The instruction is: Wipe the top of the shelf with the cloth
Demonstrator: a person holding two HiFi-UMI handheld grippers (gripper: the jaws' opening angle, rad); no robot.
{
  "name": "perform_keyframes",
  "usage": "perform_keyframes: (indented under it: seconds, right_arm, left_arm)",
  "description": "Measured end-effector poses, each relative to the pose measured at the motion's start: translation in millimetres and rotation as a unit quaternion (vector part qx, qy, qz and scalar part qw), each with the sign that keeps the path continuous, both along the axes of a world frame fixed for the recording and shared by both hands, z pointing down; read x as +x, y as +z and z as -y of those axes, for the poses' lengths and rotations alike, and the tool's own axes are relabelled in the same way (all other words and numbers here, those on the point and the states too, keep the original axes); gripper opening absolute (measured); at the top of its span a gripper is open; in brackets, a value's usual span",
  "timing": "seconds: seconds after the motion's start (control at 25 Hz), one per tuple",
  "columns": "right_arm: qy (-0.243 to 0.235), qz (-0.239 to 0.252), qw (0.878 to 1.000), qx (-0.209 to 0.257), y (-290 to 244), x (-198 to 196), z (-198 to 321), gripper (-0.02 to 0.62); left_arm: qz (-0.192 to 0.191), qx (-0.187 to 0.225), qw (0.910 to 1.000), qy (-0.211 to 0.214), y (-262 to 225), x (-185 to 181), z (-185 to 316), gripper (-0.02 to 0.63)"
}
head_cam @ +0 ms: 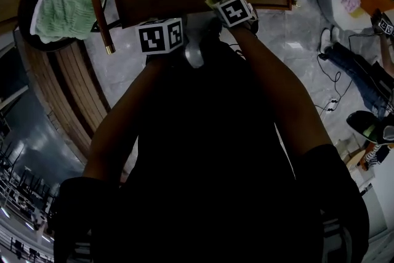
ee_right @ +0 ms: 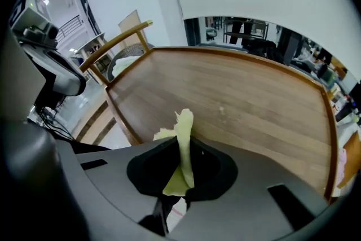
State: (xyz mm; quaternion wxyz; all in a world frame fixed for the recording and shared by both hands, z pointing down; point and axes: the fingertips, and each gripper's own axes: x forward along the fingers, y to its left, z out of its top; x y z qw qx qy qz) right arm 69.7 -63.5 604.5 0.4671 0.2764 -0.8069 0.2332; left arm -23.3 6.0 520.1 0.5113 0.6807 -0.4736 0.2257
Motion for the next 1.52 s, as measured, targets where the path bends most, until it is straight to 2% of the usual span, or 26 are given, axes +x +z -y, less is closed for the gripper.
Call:
perform_keyframes:
  seconds: [0.4, 0.6, 0.76, 0.84, 0.92, 1.0, 1.04, 1.08, 1.16, 1.24, 1.32, 1.4, 1.44, 1.52]
  right_arm:
    - [0.046, -0.054, 0.996, 0.047, -8, 145, 27, 0.048]
    - [0.088, -0.105, 0.987, 0.084, -12, 210, 40, 0.048]
    - [0.125, -0.119, 0.98, 0.096, -14, 232, 43, 0.048]
    - [0.148, -0.102, 0.979, 0.096, -16, 232, 46, 0.048]
    - [0.174, -0.058, 0.98, 0.082, -20, 230, 51, 0.048]
    - [0.187, 0.013, 0.979, 0.079, -38, 220, 58, 0.048]
    - [0.189, 0.058, 0.976, 0.095, -59, 211, 64, 0.048]
    - [0.19, 0.109, 0.969, 0.118, -88, 199, 72, 0.048]
    - [0.182, 0.216, 0.944, 0.173, -169, 172, 83, 0.048]
    - [0.147, 0.317, 0.911, 0.218, -263, 139, 77, 0.048]
    - [0.085, 0.408, 0.875, 0.246, -351, 103, 48, 0.048]
    - [0.023, 0.491, 0.835, 0.248, -420, 74, 1, 0.048]
    - [0.006, 0.526, 0.817, 0.237, -444, 65, -24, 0.048]
    - [-0.011, 0.57, 0.791, 0.221, -473, 56, -68, 0.048]
  left_arm:
    - [-0.007, 0.011, 0.9994, 0.033, 1, 85, 9, 0.011]
    - [-0.004, 0.012, 0.9992, 0.038, -1, 101, 3, 0.012]
    - [0.001, 0.014, 0.9993, 0.035, -4, 101, -4, 0.012]
    - [0.004, 0.017, 0.9994, 0.029, -7, 94, -6, 0.011]
    - [0.004, 0.023, 0.9995, 0.023, -12, 84, -9, 0.011]
    - [0.001, 0.035, 0.9992, 0.019, -21, 73, -11, 0.012]
    - [-0.002, 0.042, 0.999, 0.016, -27, 66, -13, 0.011]
    - [-0.004, 0.051, 0.9986, 0.013, -33, 59, -15, 0.011]
    - [-0.012, 0.072, 0.9973, 0.007, -46, 45, -15, 0.011]
    - [-0.028, 0.092, 0.9954, 0.001, -61, 31, -17, 0.011]
    - [-0.049, 0.111, 0.9926, -0.004, -78, 15, -20, 0.012]
    - [-0.082, 0.139, 0.9869, -0.001, -102, 2, -26, 0.012]
    - [-0.103, 0.16, 0.9817, 0.007, -117, -1, -30, 0.011]
    - [-0.147, 0.215, 0.9651, 0.027, -154, -4, -37, 0.011]
